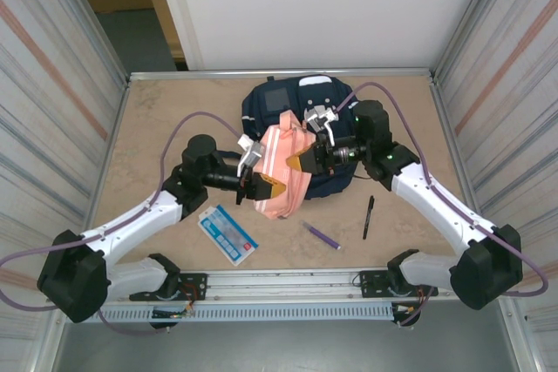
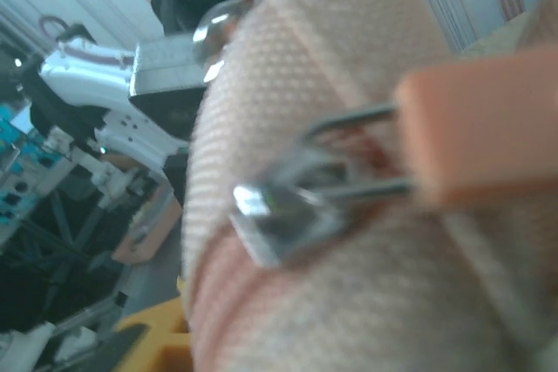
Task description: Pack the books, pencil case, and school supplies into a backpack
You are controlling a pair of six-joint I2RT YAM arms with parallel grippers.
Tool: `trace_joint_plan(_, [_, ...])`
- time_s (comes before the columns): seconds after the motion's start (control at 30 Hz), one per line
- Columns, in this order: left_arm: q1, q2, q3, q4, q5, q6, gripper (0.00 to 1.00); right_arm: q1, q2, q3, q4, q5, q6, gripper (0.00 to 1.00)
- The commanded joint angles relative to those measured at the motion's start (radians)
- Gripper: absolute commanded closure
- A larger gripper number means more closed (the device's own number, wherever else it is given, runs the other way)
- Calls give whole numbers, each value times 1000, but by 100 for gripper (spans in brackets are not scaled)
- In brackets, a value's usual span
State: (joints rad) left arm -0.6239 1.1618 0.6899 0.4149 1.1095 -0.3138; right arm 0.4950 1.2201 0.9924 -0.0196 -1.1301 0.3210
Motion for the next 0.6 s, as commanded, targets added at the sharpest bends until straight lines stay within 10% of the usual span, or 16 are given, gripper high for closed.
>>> trace_joint_plan(0.0, [-8, -17, 43, -79, -42, 61, 51, -17, -14, 61, 1, 20, 27, 100])
trace_joint_plan(0.23, [-17, 26, 121, -451, -612, 149, 2, -94, -63, 117, -410, 673, -89, 100])
trace_joint_plan(0.37, [-17, 198, 275, -651, -829, 55, 2, -195, -120, 85, -489, 965, 11, 100])
trace_joint_plan(0.57, [-13, 432, 416, -728, -969, -5, 8, -310, -223, -7, -469, 986, 58, 100])
